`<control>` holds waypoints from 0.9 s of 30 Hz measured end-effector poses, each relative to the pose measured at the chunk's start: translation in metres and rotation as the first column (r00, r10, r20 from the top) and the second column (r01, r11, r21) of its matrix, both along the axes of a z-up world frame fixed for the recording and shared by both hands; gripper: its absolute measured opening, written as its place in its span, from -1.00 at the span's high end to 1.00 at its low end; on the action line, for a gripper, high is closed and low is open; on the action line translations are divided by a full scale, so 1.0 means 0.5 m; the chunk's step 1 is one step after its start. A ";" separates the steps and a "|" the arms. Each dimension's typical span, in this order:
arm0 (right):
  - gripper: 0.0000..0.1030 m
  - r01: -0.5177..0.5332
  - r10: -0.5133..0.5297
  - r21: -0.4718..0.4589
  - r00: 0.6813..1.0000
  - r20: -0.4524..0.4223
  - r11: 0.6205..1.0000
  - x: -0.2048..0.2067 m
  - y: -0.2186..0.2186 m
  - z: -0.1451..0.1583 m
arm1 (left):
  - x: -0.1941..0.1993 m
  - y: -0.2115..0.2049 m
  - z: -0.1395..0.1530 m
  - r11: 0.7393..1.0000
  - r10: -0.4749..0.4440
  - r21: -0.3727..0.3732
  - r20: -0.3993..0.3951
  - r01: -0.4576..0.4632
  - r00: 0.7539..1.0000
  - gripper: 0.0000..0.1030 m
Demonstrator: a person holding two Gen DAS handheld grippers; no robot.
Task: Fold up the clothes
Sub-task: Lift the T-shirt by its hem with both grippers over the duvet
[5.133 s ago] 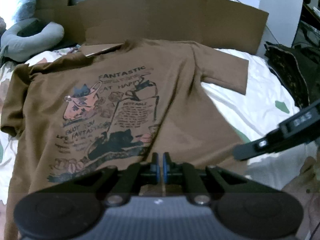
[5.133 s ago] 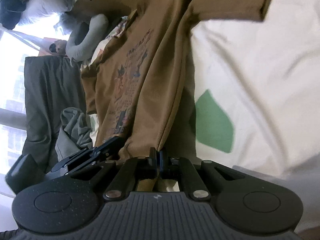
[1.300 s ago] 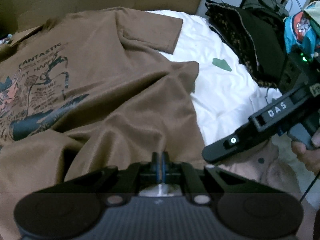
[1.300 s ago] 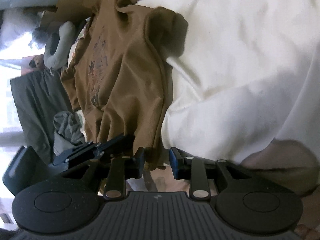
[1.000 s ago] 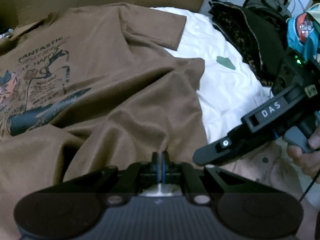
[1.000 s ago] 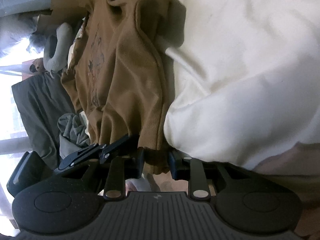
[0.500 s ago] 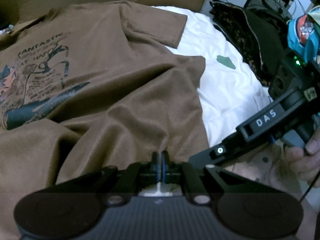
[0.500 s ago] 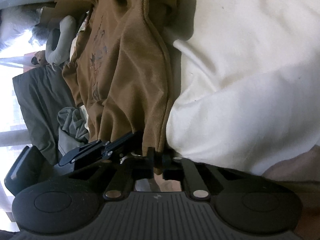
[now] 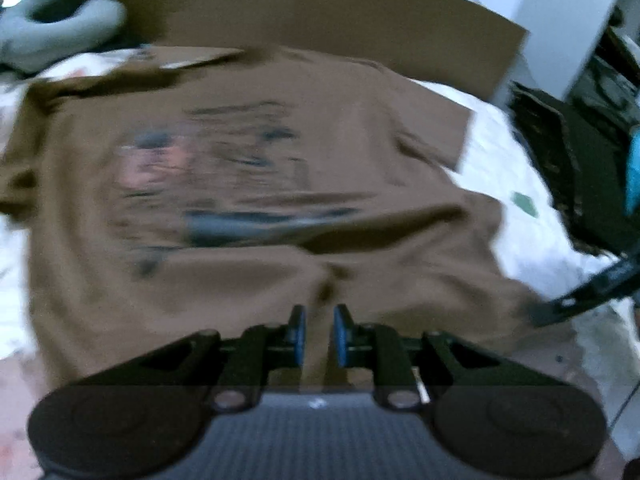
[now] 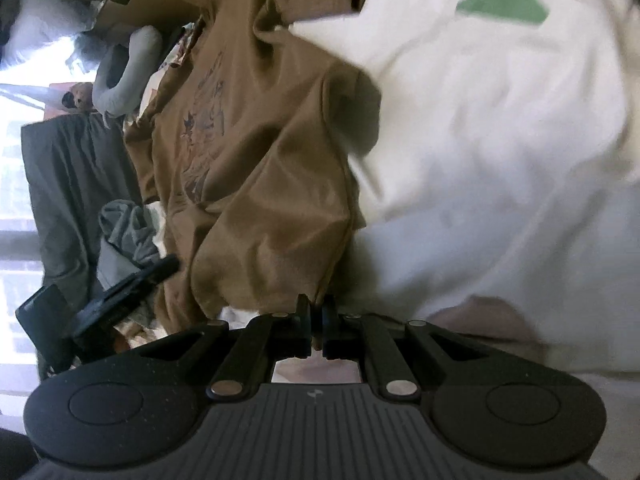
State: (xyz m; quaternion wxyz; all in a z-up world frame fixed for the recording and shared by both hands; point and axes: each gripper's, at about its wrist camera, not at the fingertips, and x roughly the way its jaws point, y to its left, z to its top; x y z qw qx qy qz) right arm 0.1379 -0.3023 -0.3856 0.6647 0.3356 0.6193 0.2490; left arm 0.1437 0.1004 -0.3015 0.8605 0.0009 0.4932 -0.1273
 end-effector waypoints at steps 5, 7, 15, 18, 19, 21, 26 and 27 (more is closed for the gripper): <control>0.95 -0.062 0.063 -0.085 0.998 0.012 0.994 0.004 -0.026 0.036 | -0.020 0.116 0.028 0.989 0.117 0.094 0.003 -0.117 0.993 0.66; 0.95 -0.077 0.078 -0.109 0.997 0.009 0.991 0.001 -0.033 0.048 | -0.032 0.161 0.038 0.975 0.163 0.150 0.012 -0.163 0.987 0.68; 0.96 -0.054 0.062 -0.239 0.998 0.023 0.970 -0.019 -0.060 0.091 | -0.098 0.290 0.049 0.936 0.305 0.194 -0.022 -0.295 0.952 0.68; 0.96 -0.029 0.046 -0.291 0.998 0.049 0.956 -0.026 -0.067 0.110 | -0.135 0.302 0.035 0.936 0.318 0.181 -0.063 -0.303 0.946 0.59; 0.96 -0.020 0.038 -0.306 0.998 0.052 0.952 -0.028 -0.072 0.113 | -0.148 0.300 0.028 0.939 0.310 0.184 -0.080 -0.291 0.947 0.50; 0.96 0.000 0.020 -0.346 0.998 0.056 0.938 -0.032 -0.083 0.118 | -0.170 0.287 0.011 0.948 0.273 0.202 -0.113 -0.247 0.955 0.45; 0.96 0.054 -0.037 -0.412 0.998 0.048 0.910 -0.042 -0.112 0.109 | -0.212 0.262 -0.036 0.958 0.202 0.240 -0.168 -0.159 0.965 0.44; 0.96 0.052 -0.037 -0.415 0.998 0.044 0.908 -0.043 -0.111 0.105 | -0.215 0.259 -0.046 0.955 0.198 0.255 -0.172 -0.151 0.965 0.44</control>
